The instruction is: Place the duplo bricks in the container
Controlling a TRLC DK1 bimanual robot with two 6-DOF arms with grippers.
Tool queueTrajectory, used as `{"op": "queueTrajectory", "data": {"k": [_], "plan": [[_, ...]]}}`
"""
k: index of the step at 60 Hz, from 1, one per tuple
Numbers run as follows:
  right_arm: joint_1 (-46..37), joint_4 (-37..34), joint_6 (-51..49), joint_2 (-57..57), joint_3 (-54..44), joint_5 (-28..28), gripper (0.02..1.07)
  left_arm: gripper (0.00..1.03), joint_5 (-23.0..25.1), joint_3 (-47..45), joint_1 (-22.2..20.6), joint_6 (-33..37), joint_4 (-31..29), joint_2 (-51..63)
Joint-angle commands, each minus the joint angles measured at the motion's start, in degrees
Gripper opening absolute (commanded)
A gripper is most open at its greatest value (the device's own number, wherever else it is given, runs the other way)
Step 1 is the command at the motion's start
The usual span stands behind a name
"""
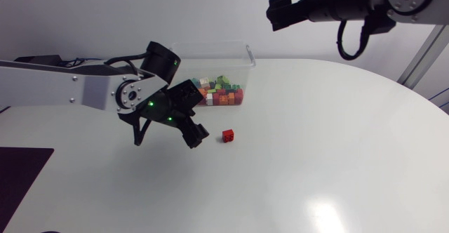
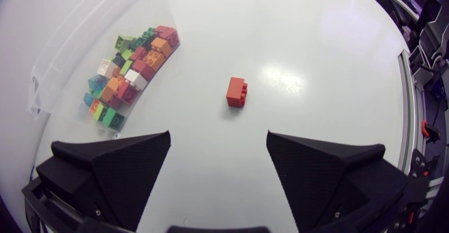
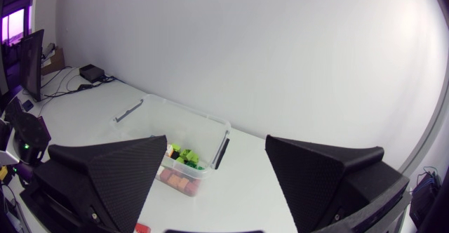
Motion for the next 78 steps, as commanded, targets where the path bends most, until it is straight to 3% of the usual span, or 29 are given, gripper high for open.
{"op": "queueTrajectory", "data": {"k": [1, 12, 36, 64, 72, 78], "plan": [[-1.2, 1.6, 0.0, -4.3, -4.4, 0.8, 1.03, 0.95, 0.7, 3.2, -1.1, 2.1, -1.4, 3.7], [-4.6, 3.1, -0.4, -10.3, -12.3, 0.7, 1.03, 0.93, 0.6, 8.3, -2.5, 3.2, -4.5, 8.8], [-11.1, 3.8, -1.9, -22.6, -26.4, -1.3, 1.03, 0.87, -3.1, 28.9, -7.0, 4.3, -22.5, 23.8], [-15.0, 4.5, -1.8, -33.9, -38.4, -3.3, 1.03, 0.78, -7.5, 39.1, -8.0, 4.0, -27.9, 31.8], [-16.7, 4.2, -2.1, -36.8, -40.7, -4.6, 1.03, 0.65, -8.5, 42.1, -8.3, 3.9, -29.7, 34.4], [-18.6, 3.2, -2.4, -39.3, -42.1, -6.1, 1.03, 0.64, -9.2, 44.0, -8.6, 3.9, -31.2, 36.2]]}}
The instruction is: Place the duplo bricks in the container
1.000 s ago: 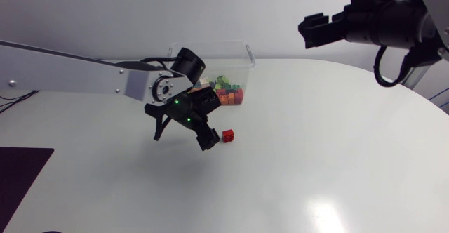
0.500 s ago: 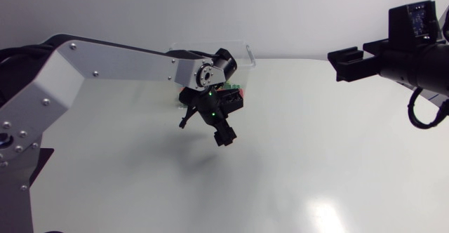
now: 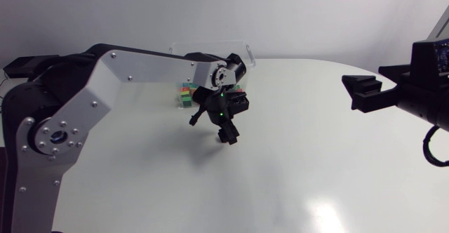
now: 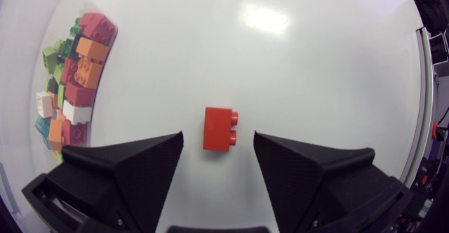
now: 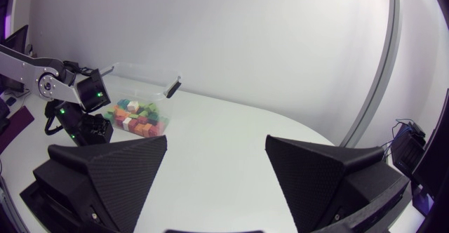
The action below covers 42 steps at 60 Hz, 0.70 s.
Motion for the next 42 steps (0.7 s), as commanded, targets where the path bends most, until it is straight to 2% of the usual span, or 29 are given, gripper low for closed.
{"op": "queueTrajectory", "data": {"k": [1, 7, 9, 14, 21, 35, 42], "plan": [[-1.3, -0.6, -1.0, -2.2, -2.3, -0.9, 1.03, 0.64, -0.8, 2.6, -0.6, 0.7, -1.6, 2.8], [-2.1, -1.2, -1.4, -4.3, -3.7, -1.1, 1.03, 0.63, -1.2, 3.4, -0.9, 0.7, -1.8, 3.7], [-2.3, -1.3, -1.4, -5.0, -4.2, -1.2, 1.03, 0.59, -1.4, 3.9, -1.0, 0.6, -1.9, 4.2], [-2.5, -1.6, -1.4, -7.0, -6.3, -1.4, 1.03, 0.56, -1.8, 5.4, -1.0, 0.6, -2.9, 5.8], [-2.5, -1.6, -1.4, -8.6, -8.0, -1.4, 1.03, 0.37, -2.0, 6.5, -1.5, 0.2, -3.5, 7.2], [-3.2, -1.1, -1.6, -11.6, -9.9, -1.1, 1.03, 0.29, -4.0, 5.3, -1.6, -0.3, -4.9, 6.3], [-4.1, 0.0, -1.9, -14.4, -11.8, -0.4, 1.03, 0.28, -4.0, 3.1, -1.0, -0.3, -3.7, 3.3]]}}
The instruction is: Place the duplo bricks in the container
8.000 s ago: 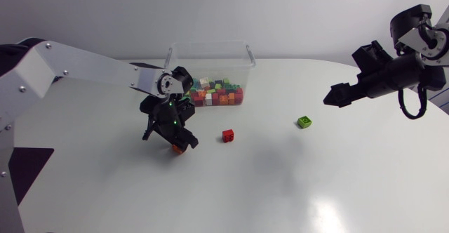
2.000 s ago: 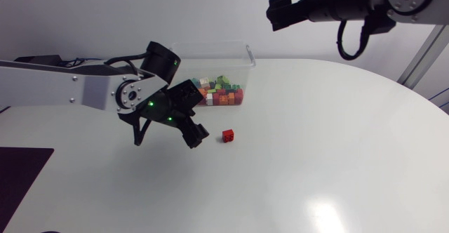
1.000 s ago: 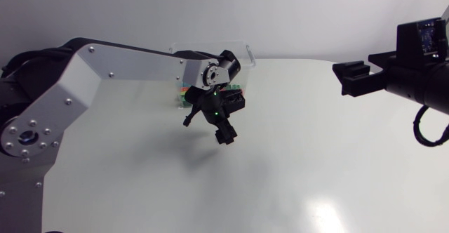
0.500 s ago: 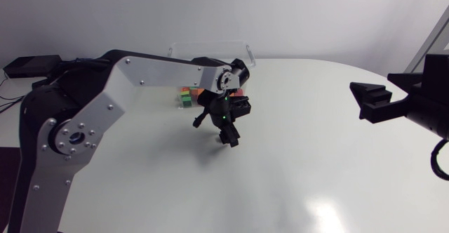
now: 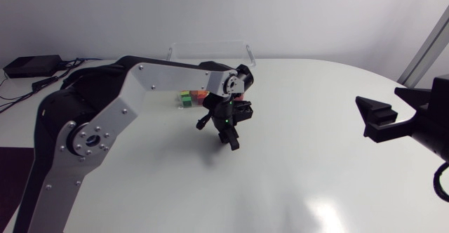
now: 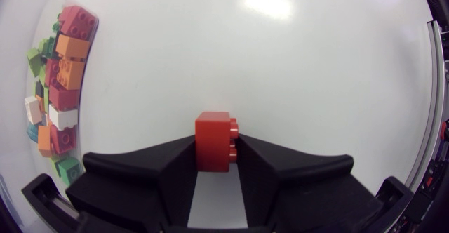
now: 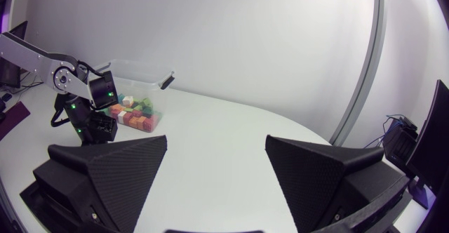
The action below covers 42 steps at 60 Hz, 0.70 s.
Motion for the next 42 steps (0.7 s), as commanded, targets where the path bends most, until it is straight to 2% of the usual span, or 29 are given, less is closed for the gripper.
{"op": "queueTrajectory", "data": {"k": [1, 18, 28, 42], "plan": [[-0.9, 1.2, -0.8, -1.9, -2.5, 0.6, 1.03, 0.28, -0.3, -2.5, 0.7, -0.3, 0.2, -3.3], [-1.1, 5.2, -1.9, -6.8, -6.9, 4.0, 1.03, 0.27, 2.1, -10.7, 0.3, -2.3, 4.4, -16.5], [-1.3, 8.5, -1.8, -9.4, -9.6, 4.2, 1.03, 0.28, 2.2, -14.0, 0.3, -5.0, 7.6, -23.6], [-2.1, 12.7, -3.5, -11.6, -15.1, 5.1, 1.03, 0.28, 2.2, -17.5, 3.9, -8.2, 14.6, -30.3]]}}
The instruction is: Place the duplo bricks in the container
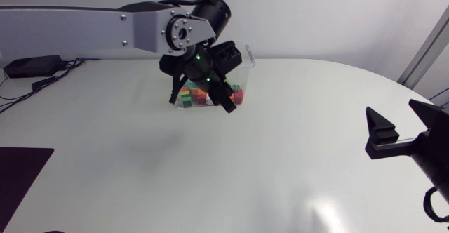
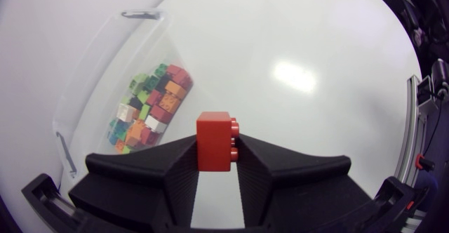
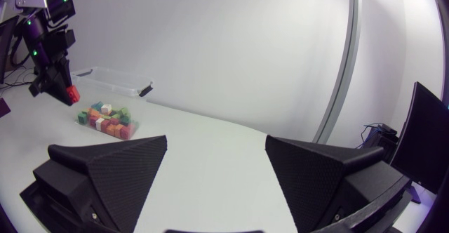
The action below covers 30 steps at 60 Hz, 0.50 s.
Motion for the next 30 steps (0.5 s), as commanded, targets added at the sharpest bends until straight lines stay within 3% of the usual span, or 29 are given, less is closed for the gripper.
{"op": "queueTrajectory", "data": {"k": [1, 30], "plan": [[-0.4, 1.2, -1.2, -0.8, -2.3, 0.5, 1.03, 0.28, 0.4, -2.2, 1.7, -1.8, 1.6, -2.7], [0.8, -0.5, -4.2, -5.8, -8.1, 4.8, 1.03, 0.28, 0.8, -3.9, 6.1, -6.8, 10.4, -6.2]]}}
